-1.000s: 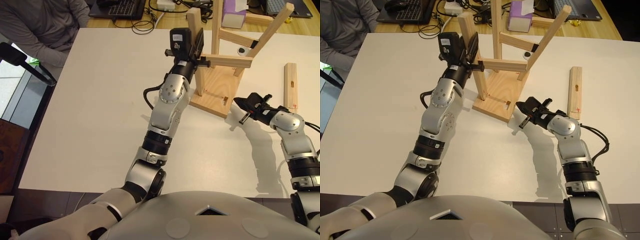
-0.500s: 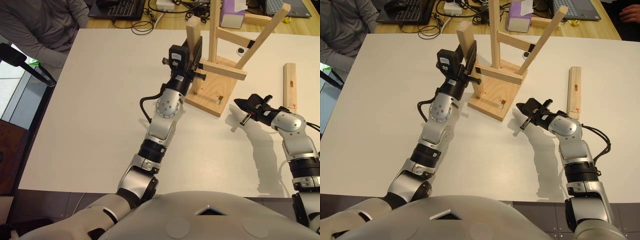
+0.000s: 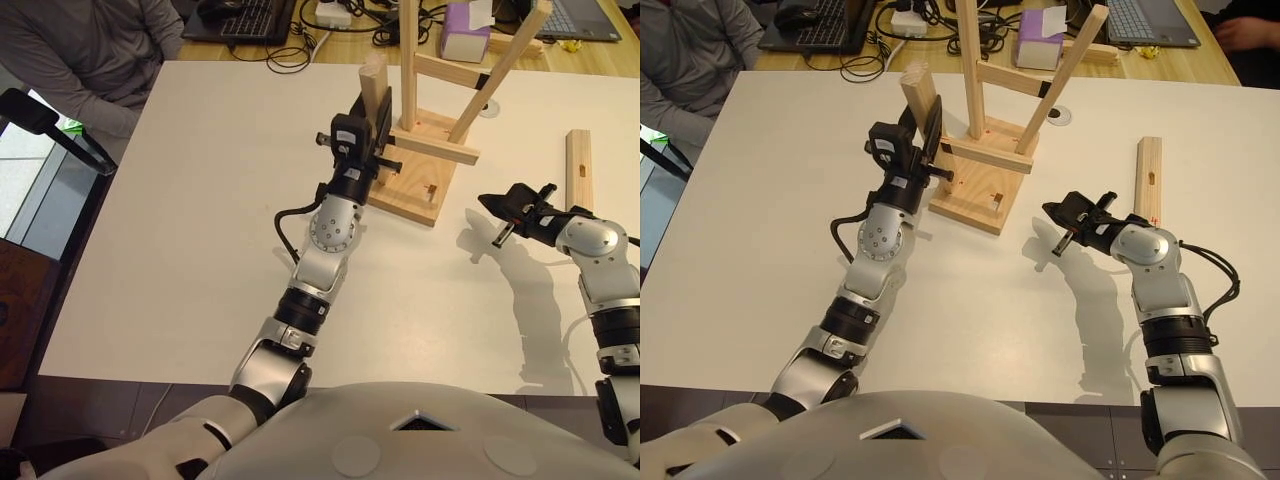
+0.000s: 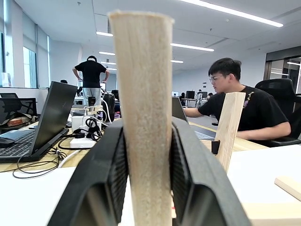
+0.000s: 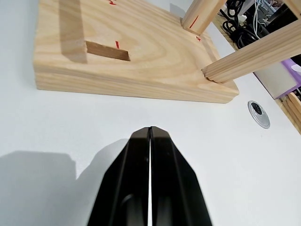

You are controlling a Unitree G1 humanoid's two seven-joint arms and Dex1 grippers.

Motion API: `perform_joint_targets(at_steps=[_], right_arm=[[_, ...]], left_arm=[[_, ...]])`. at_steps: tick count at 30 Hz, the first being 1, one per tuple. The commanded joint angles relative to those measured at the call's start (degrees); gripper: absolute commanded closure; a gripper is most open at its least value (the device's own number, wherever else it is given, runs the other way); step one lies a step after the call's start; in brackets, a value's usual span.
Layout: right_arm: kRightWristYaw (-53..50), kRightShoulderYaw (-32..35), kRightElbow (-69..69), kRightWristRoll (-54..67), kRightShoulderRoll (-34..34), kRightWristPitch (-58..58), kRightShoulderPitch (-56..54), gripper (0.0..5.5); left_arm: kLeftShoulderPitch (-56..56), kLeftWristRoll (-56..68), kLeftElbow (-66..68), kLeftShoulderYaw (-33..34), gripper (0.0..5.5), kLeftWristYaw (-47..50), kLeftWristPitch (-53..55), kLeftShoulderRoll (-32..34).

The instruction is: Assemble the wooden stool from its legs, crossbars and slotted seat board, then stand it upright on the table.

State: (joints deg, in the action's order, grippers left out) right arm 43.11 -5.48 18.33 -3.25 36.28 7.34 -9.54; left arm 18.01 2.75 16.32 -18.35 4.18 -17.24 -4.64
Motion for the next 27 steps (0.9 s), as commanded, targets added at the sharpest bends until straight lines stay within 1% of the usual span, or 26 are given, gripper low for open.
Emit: perform_joint_targets(at_steps=[1,3,4,6,9,11,15,17,19,23,24,27], right_arm=[[-0.3,-0.2,0.0,-0.1,-0.4,0.3,-0.4,5.5],[-0.4,-0.2,-0.3,-0.1,-0.5,0.2,-0.4,5.5],[-0.4,-0.2,-0.4,0.0,-0.6,0.1,-0.3,5.5],[-0.3,-0.2,-0.6,0.0,-0.6,0.1,-0.1,5.5],[-0.2,-0.3,-0.7,-0.1,-0.7,0.0,-0.2,5.5],[-0.2,-0.4,-0.8,-0.1,-0.7,0.0,-0.3,5.5],[-0.5,-0.2,-1.1,-0.1,-0.8,-0.2,0.0,5.5],[-0.6,-0.2,-1.3,-0.1,-0.9,-0.3,0.0,5.5],[-0.6,-0.2,-1.1,-0.1,-0.9,-0.2,0.1,5.5],[-0.7,-0.3,-1.0,-0.1,-1.1,-0.2,0.0,5.5],[-0.7,-0.3,-0.9,-0.1,-1.1,-0.1,0.0,5.5],[-0.7,-0.1,-0.7,-0.2,-1.2,0.0,0.0,5.5]], left_arm=[[-3.7,-4.8,4.0,-4.0,4.47,-2.0,9.6,-1.2],[-4.9,0.8,4.8,-0.9,4.47,-2.2,12.5,-3.6],[-5.3,4.7,5.6,2.0,4.47,-2.2,14.0,-4.7],[-5.3,9.7,7.0,5.7,4.47,-2.2,15.7,-5.5],[-5.3,12.8,8.3,7.5,4.47,-2.5,16.9,-5.8],[-5.2,12.8,8.3,7.2,4.47,-2.6,16.8,-5.6],[-4.2,4.9,6.3,0.5,4.47,-3.3,15.2,-3.1],[-3.9,1.7,5.8,-1.4,4.47,-3.2,15.0,-2.5],[-4.2,2.2,5.9,-0.7,4.47,-3.0,16.0,-2.9],[-4.6,11.1,8.5,6.5,4.47,-2.6,19.2,-5.1],[-4.3,10.9,8.7,6.5,4.47,-2.6,19.0,-4.7],[-4.0,5.8,7.6,2.3,4.47,-2.9,17.6,-3.1]])
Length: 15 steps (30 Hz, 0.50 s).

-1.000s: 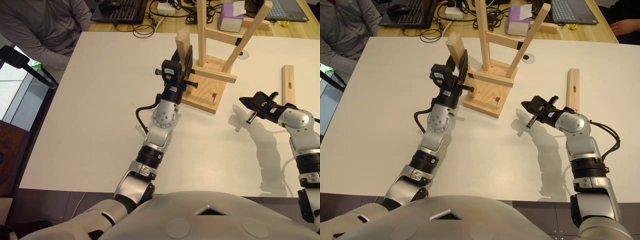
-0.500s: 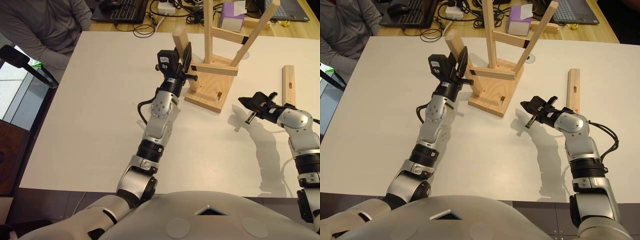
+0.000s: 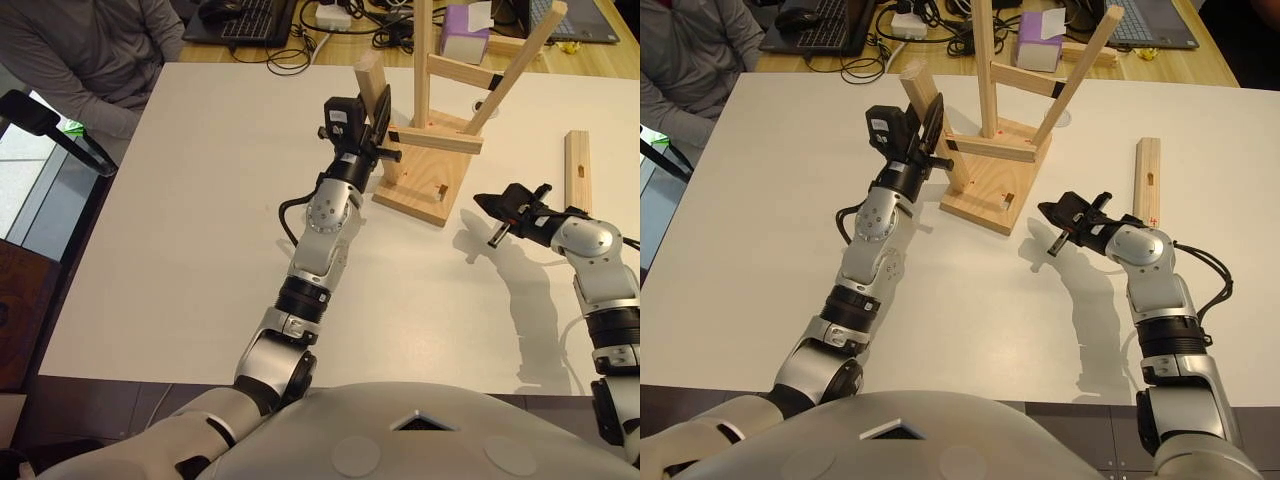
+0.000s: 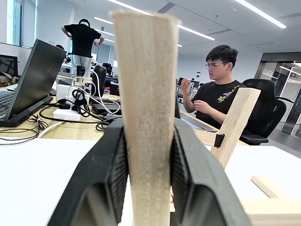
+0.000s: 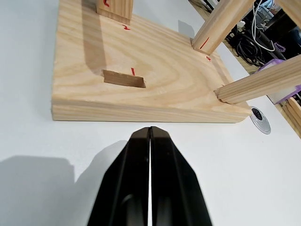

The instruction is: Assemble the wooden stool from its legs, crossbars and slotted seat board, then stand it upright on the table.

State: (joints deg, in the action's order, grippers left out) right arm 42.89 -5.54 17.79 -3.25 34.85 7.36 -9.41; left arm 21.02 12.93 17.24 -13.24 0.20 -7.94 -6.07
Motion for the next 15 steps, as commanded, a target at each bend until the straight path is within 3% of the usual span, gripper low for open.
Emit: perform_joint_targets(at_steps=[1,4,8,12,15], right_arm=[[-0.5,0.0,-0.3,-0.3,0.1,-0.1,-0.1,5.5],[-0.7,-0.1,-0.5,-0.3,-0.1,-0.2,-0.2,5.5],[-0.8,0.5,-1.9,1.1,-1.1,-1.2,-0.4,5.5],[-1.2,0.7,-2.3,1.2,-1.3,-1.5,-0.2,5.5],[-1.5,0.5,-2.0,1.1,-1.5,-1.4,-0.3,5.5]], left_arm=[[-6.8,-6.3,6.4,-4.5,4.47,1.0,7.8,-1.3],[-6.5,-9.7,6.3,-6.6,4.47,1.0,7.2,-0.9],[-7.0,-3.2,6.1,-0.9,4.47,1.1,10.0,-2.5],[-6.3,-8.2,5.3,-4.8,4.47,0.9,7.9,-0.6],[-6.2,-7.1,3.7,-3.4,4.47,0.9,5.3,-1.5]])
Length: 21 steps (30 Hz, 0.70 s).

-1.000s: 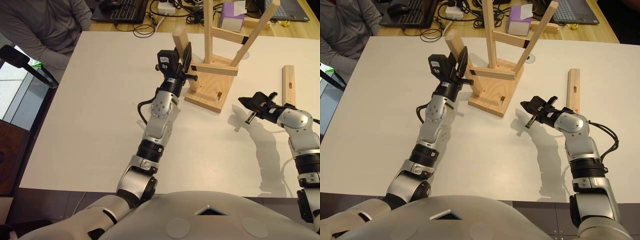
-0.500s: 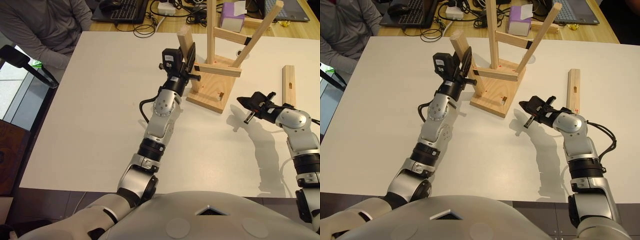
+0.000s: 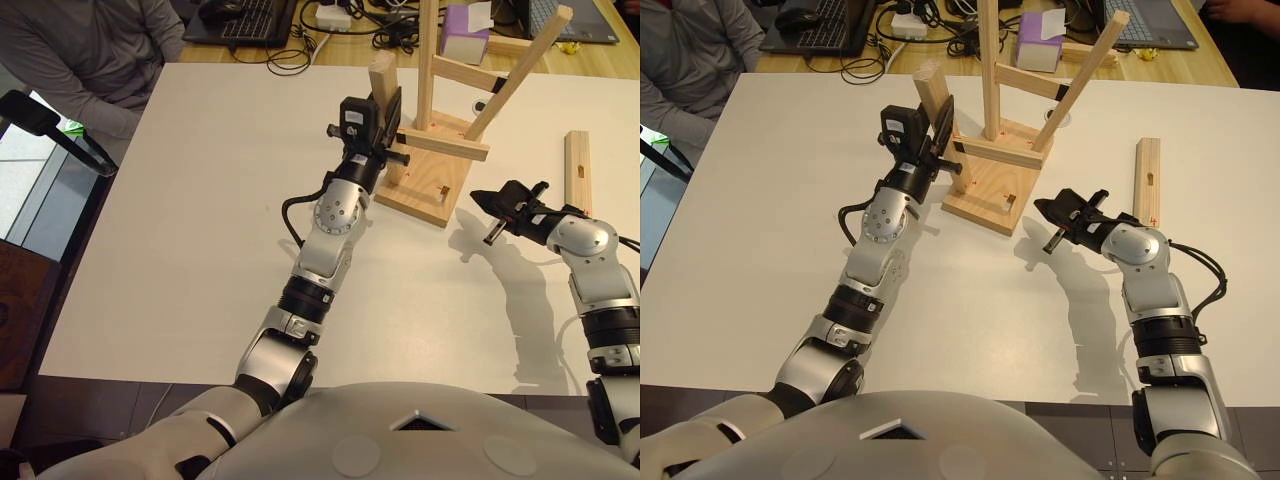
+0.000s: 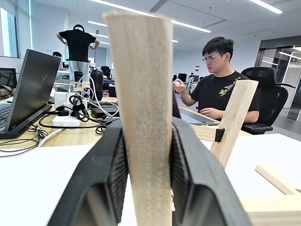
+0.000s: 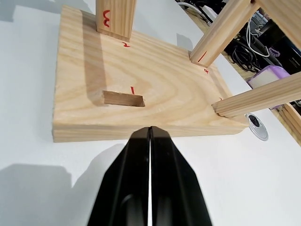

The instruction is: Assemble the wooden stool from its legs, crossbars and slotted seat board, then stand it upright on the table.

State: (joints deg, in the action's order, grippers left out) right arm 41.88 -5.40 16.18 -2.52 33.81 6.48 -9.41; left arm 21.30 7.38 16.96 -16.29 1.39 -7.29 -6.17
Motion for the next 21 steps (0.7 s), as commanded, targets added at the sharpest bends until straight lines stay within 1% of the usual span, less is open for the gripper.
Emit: perform_joint_targets(at_steps=[1,8,9,17,21], right_arm=[[-0.6,0.2,-0.1,0.1,-0.4,-0.3,-0.3,5.5],[-1.1,-0.5,0.0,-0.8,-0.1,0.3,0.5,5.5],[-1.1,-0.6,0.1,-0.9,0.0,0.5,0.7,5.5],[-1.1,-1.5,0.2,-1.3,-0.2,0.8,1.6,5.5],[-1.4,-1.7,0.2,-1.5,-0.5,0.9,2.1,5.5]], left_arm=[[-6.2,-1.3,3.3,0.3,4.47,-0.1,3.4,-1.5],[-5.9,0.2,2.5,1.6,4.47,-0.6,1.2,-2.6],[-5.9,0.4,2.4,1.7,4.17,-0.6,0.6,-2.8],[-5.7,0.7,-0.8,3.1,3.09,0.4,-7.1,-3.6],[-6.0,0.6,-2.3,1.9,2.37,-0.7,-10.7,-3.6]])
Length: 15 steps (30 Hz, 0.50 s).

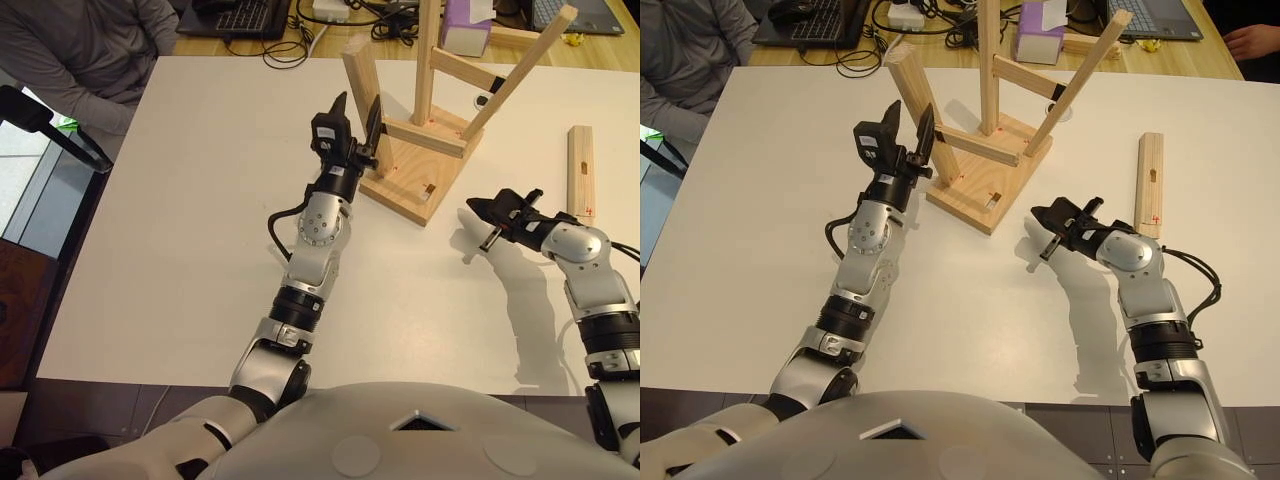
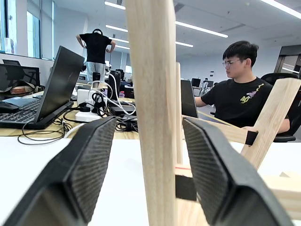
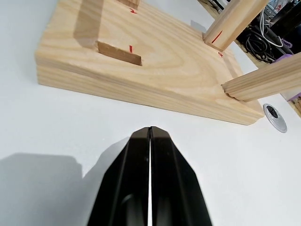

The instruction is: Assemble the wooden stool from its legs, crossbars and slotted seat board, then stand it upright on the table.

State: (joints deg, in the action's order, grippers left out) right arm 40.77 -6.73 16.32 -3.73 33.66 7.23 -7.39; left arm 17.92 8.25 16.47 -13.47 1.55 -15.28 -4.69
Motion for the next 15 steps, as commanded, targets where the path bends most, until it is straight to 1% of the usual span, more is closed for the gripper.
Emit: perform_joint_targets(at_steps=[1,3,5,7,9,11,13,15], right_arm=[[-0.4,-0.4,0.1,-0.3,-0.4,0.2,0.1,5.5],[-0.7,-0.3,0.0,-0.3,-0.5,0.3,0.2,5.5],[-1.4,0.2,-0.2,-0.2,-0.6,0.6,0.1,5.5],[-2.9,1.2,0.1,0.0,-0.7,1.2,-0.3,5.5],[-4.0,2.1,0.3,0.3,-0.7,1.6,-0.6,5.5],[-6.1,4.0,-0.3,0.4,-0.3,1.5,-0.1,5.5],[-8.2,6.5,-1.8,1.0,0.1,0.7,0.9,5.5],[-11.8,10.4,-3.6,2.4,-0.6,-1.9,1.7,5.5]], left_arm=[[-2.9,-0.5,-3.0,-1.6,2.17,-1.6,-4.4,-4.9],[-3.4,-2.5,-5.8,-3.4,1.87,-2.8,-8.0,-3.4],[-4.0,-5.6,-10.4,-4.6,1.87,-2.5,-9.6,-1.6],[-4.2,-7.9,-17.7,-3.2,1.87,-1.3,-8.1,0.2],[-4.0,-8.6,-23.5,-0.6,1.87,-0.7,-5.7,1.8],[-4.6,-8.4,-28.0,4.0,1.87,-0.2,-3.2,4.2],[-6.7,-8.7,-30.3,8.1,1.87,0.2,-1.8,6.0],[-10.6,-8.1,-29.8,13.8,1.87,2.0,-1.0,7.6]])
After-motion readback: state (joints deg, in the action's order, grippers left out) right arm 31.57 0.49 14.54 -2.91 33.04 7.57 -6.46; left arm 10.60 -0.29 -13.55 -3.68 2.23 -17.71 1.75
